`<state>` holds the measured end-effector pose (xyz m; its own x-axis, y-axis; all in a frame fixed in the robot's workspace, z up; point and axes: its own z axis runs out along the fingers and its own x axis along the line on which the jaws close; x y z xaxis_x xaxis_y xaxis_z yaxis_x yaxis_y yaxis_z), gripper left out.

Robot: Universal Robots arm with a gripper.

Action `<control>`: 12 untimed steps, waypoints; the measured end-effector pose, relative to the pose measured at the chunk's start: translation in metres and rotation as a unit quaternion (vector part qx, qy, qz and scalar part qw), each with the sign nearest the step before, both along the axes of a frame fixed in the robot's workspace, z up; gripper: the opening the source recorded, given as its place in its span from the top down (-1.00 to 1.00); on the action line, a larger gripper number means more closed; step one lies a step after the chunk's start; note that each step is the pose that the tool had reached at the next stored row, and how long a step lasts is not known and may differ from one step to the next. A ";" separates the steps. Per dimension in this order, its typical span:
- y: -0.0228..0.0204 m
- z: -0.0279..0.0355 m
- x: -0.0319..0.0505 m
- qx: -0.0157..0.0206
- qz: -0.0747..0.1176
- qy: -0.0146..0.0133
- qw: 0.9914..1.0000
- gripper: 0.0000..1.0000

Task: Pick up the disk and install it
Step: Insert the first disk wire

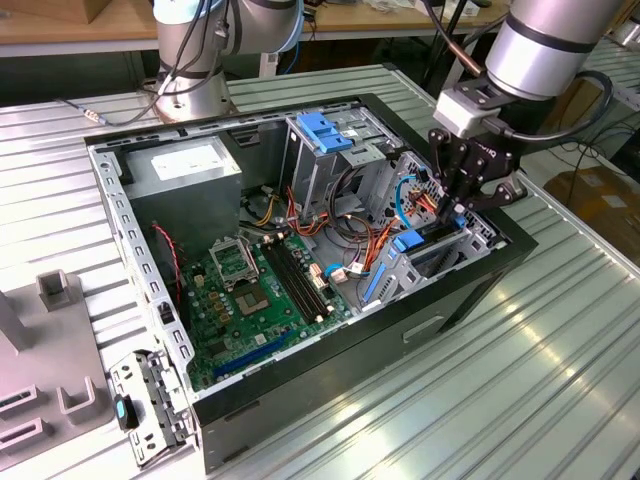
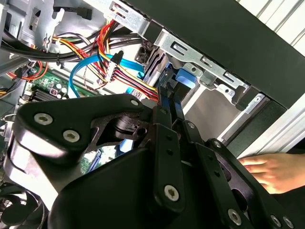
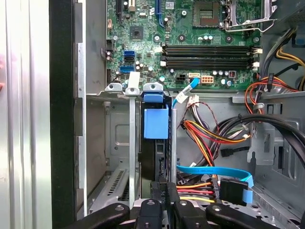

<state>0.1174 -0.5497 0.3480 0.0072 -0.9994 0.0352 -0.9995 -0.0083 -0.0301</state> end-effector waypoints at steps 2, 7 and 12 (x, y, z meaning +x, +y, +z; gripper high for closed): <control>-0.0001 -0.0008 0.0000 0.000 0.000 0.000 1.000 0.66; -0.0001 -0.0019 -0.0001 0.000 0.000 0.000 1.000 0.66; -0.0002 -0.0030 -0.0001 0.000 0.000 0.000 1.000 0.66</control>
<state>0.1173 -0.5499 0.3450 0.0063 -0.9994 0.0355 -0.9995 -0.0074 -0.0296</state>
